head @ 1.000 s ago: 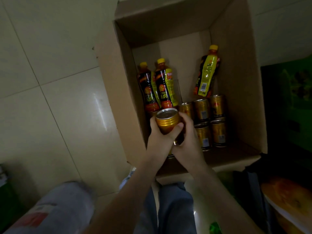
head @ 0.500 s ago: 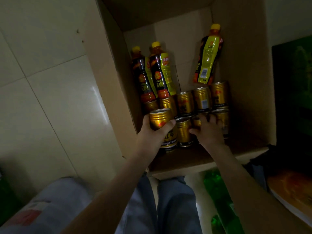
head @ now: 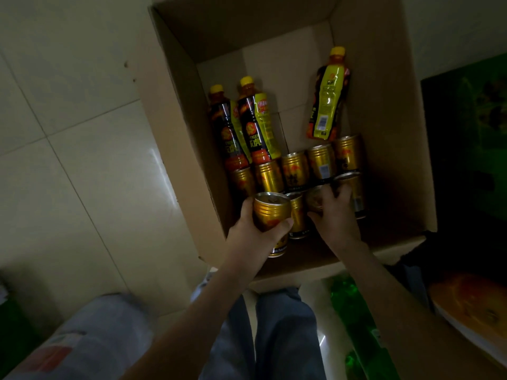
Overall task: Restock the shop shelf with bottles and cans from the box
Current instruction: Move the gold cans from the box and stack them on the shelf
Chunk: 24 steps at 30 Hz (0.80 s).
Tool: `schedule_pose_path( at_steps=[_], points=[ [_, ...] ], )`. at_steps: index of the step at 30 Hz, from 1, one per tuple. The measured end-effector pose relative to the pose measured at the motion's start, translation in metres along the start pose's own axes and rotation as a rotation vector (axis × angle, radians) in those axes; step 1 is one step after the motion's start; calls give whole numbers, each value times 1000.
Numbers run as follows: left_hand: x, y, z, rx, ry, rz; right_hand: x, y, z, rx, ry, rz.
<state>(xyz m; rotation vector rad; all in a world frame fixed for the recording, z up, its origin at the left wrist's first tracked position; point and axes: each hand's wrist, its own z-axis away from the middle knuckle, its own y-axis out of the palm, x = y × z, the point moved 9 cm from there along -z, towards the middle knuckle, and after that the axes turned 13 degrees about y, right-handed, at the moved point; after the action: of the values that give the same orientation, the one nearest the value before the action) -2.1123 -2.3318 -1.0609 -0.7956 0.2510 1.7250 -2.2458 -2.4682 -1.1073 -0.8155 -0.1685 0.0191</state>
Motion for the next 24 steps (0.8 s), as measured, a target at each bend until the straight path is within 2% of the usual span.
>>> schedule_pose_path(
  at_steps=[4,9,13,20,24],
  points=[
    [-11,-5,5,-2,19,46,0,-26,27,-3,-21,-212],
    [-54,-27,29,46,39,176,4,-101,89,-25,142,-673],
    [-114,-56,62,101,86,258,22,-159,141,52,153,-1030],
    [-225,-110,152,278,208,263,77,-263,213,216,42,-1318],
    [-273,-140,208,274,241,257,109,-308,264,300,1,-1408]
  ],
)
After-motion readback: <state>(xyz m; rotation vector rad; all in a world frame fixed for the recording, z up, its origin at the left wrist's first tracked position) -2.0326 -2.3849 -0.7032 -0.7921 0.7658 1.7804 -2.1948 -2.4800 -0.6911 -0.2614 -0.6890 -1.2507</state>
